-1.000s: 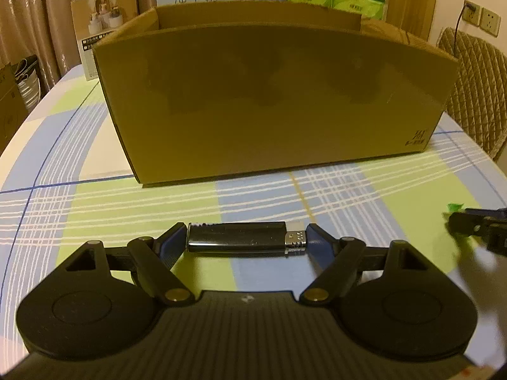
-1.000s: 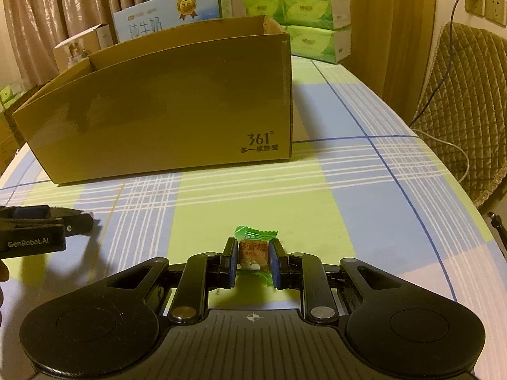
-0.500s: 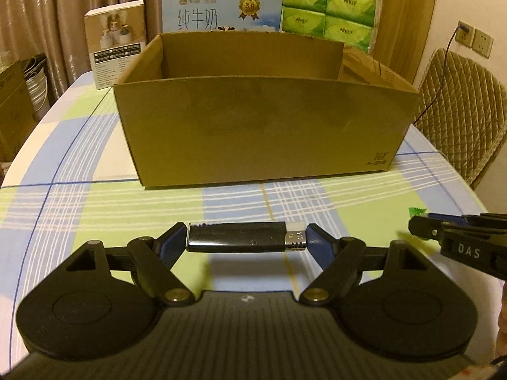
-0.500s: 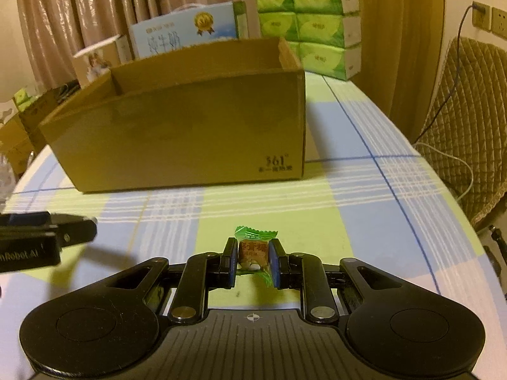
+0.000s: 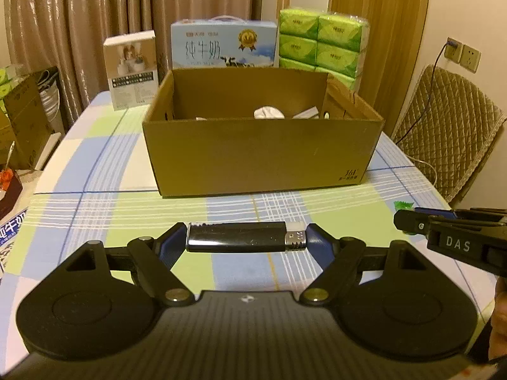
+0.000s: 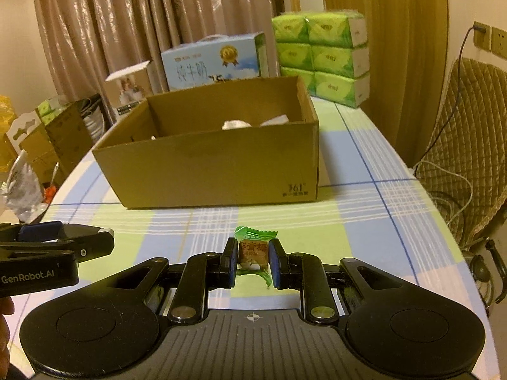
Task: Organize objects
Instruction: 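Lift the lighter and green candy and carry both over the cardboard box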
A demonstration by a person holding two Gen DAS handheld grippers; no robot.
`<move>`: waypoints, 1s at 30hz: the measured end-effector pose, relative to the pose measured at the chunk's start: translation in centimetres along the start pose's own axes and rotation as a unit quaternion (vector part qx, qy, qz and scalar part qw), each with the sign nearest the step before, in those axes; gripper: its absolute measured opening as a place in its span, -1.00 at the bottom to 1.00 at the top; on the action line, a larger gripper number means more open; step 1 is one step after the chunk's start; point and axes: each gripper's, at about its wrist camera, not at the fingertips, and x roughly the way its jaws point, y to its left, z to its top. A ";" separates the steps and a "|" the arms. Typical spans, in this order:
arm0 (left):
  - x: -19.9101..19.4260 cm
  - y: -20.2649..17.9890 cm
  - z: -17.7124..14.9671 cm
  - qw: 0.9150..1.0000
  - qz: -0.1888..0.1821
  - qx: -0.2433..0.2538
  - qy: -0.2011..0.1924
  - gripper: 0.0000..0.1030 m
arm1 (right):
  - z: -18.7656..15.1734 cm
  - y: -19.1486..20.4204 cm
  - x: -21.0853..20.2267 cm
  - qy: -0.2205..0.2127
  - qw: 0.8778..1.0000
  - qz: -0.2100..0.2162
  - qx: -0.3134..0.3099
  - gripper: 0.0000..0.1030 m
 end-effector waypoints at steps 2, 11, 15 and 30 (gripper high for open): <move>-0.8 0.0 0.2 1.000 0.004 0.001 -0.002 0.51 | 0.1 0.1 -0.7 0.000 1.000 0.003 0.000 -0.66; -3.5 -0.2 0.9 1.000 0.010 -0.007 -0.004 0.51 | 0.6 0.5 -3.0 -0.001 1.000 0.011 -0.010 -0.66; -4.2 -0.2 1.0 1.000 0.008 -0.007 -0.006 0.51 | 0.8 0.7 -3.6 -0.003 1.000 0.013 -0.011 -0.66; -5.1 -0.3 1.2 1.000 0.008 -0.008 -0.004 0.51 | 1.4 0.8 -4.4 -0.008 1.000 0.017 -0.013 -0.66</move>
